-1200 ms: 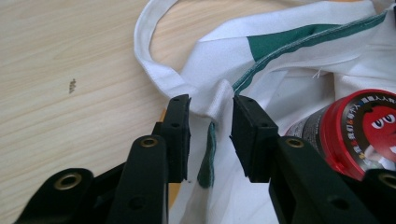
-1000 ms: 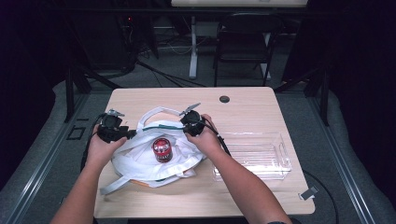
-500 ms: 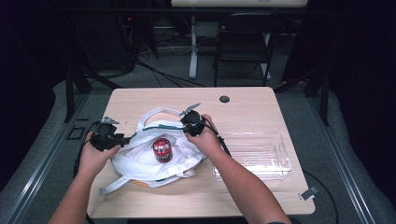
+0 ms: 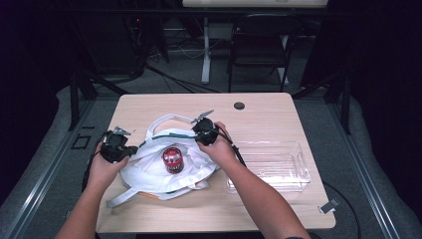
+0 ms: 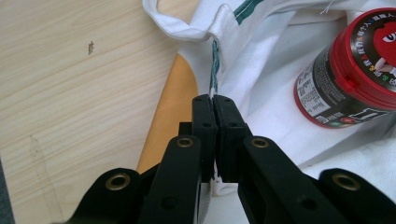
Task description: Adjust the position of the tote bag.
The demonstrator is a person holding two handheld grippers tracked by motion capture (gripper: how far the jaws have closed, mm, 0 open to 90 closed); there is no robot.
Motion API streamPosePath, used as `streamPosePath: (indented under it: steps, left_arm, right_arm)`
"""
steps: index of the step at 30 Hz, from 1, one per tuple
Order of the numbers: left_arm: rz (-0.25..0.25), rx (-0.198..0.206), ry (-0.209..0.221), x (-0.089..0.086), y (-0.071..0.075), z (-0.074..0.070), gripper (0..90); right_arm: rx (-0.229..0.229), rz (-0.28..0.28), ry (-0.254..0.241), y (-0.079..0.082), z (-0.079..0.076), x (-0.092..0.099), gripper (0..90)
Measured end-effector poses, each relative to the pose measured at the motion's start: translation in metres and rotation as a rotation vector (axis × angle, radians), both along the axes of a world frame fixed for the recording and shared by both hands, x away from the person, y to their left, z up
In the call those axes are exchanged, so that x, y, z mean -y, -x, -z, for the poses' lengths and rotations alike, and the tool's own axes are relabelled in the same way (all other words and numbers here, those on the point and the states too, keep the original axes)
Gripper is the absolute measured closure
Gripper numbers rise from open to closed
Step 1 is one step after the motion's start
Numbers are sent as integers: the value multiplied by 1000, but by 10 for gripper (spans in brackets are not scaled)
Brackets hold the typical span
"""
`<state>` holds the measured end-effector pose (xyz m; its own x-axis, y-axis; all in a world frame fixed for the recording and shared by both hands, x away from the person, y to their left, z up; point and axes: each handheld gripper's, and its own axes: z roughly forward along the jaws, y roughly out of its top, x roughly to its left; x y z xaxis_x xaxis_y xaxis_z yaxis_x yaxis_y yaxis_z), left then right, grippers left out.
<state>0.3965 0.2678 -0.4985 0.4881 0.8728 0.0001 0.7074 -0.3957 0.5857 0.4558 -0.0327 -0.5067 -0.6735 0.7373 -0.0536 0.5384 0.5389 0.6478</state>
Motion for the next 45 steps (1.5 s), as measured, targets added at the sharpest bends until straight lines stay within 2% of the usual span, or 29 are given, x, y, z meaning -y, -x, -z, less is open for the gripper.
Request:
streamPosePath:
  steps: [2,3,4,6,9,11,16,23,26,31,35,41,45]
  left_arm:
    - [-7,-3,2,0,-2,1,888]
    - [-17,6,1,0,-2,2,888]
    - [-16,-11,9,-1,-4,2,889]
    - [-16,-14,7,-1,-4,3,889]
    - [-21,-20,6,-1,-6,4,889]
    - [-19,-24,3,-1,-6,5,889]
    - [-20,-40,6,-1,-7,6,889]
    - [-19,-51,3,-2,-8,7,888]
    - [-25,-57,5,-2,-8,8,888]
    - [-32,-59,9,-2,-9,8,887]
    - [-36,-66,20,-3,-9,8,886]
    - [-44,-61,14,-2,-8,7,886]
    - [-53,-63,38,-5,-7,6,887]
  right_arm:
    - [-4,-1,-3,0,0,0,788]
    - [1,9,-22,1,2,-1,787]
    - [-6,4,-7,1,0,0,783]
    - [1,9,-23,1,0,0,775]
    - [-3,-3,-7,1,-1,0,762]
    - [10,7,-29,2,-2,1,738]
    - [10,-6,-30,4,-8,4,689]
    - [51,-10,-69,11,-23,11,648]
    - [81,-14,-77,18,-31,16,638]
    - [94,-12,-92,25,-37,22,637]
    - [116,-31,-101,38,-45,29,639]
    - [123,-74,-105,57,-51,34,665]
    - [120,-95,-103,66,-53,34,677]
